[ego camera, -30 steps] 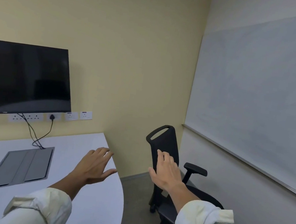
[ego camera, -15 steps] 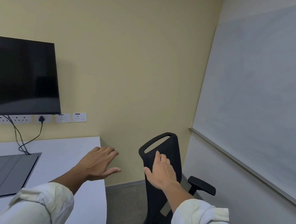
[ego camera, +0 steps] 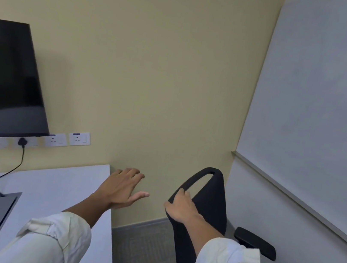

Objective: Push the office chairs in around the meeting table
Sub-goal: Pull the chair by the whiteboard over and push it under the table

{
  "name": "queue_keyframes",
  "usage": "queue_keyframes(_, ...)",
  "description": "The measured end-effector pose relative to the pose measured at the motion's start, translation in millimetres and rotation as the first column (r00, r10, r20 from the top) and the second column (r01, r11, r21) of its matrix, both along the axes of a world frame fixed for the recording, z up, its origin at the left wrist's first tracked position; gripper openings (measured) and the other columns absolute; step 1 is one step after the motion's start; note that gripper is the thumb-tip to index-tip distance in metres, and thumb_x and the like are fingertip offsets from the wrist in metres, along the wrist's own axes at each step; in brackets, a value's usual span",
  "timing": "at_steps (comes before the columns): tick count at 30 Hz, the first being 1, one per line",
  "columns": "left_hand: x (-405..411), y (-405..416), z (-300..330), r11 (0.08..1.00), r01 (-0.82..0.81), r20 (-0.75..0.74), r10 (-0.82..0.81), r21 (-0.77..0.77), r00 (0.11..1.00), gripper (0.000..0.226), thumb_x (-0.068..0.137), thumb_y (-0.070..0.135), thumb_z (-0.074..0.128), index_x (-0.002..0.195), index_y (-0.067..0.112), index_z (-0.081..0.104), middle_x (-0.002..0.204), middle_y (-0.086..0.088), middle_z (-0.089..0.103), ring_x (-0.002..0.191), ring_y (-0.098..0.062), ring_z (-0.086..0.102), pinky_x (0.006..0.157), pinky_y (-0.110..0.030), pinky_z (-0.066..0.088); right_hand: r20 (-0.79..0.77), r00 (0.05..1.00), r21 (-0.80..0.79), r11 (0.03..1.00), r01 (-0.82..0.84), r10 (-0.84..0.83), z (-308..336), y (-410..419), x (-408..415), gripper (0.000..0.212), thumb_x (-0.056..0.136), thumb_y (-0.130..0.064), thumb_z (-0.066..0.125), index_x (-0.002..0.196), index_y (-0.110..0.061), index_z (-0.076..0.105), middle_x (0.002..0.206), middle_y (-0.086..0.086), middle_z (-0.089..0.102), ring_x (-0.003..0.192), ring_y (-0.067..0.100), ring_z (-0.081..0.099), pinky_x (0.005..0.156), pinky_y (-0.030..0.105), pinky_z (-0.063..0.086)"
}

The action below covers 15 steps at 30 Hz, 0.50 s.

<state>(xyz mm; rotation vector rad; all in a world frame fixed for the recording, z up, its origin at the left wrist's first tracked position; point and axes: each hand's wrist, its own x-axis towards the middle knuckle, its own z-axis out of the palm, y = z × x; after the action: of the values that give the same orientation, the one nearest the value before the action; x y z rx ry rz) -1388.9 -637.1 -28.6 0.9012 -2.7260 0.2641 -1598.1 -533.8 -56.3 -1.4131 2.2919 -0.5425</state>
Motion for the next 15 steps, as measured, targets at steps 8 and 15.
queue_keyframes(8, -26, -51, -52, 0.983, -0.009, 0.015, 0.007, 0.181, 1.000, 0.088, 0.086, 0.079, 0.015, 0.139, 0.016, 0.045, 0.142, -0.007, 0.049, 0.126, -0.023, 0.047, 0.102, -0.038, 0.041, -0.081, 0.988, 0.102, 0.985, 0.136, -0.128, -37, -53, -8, 0.091, 0.098, -0.040, 0.052, 0.153, 0.005, -0.004, 0.135, 0.015, 0.058, 0.120, 0.032, 0.056, 0.100, 0.043, 0.045)
queue_keyframes(15, -63, -43, -57, 0.977, 0.072, -0.026, -0.068, 0.202, 0.997, 0.054, 0.103, 0.050, 0.032, 0.140, 0.012, 0.043, 0.142, -0.011, 0.049, 0.126, -0.027, 0.047, 0.104, -0.041, 0.041, -0.198, 0.980, 0.173, 0.984, 0.038, -0.003, -46, -34, -6, 0.096, 0.093, -0.050, 0.057, 0.154, 0.004, 0.004, 0.132, 0.015, 0.060, 0.117, 0.033, 0.057, 0.084, 0.040, 0.048)
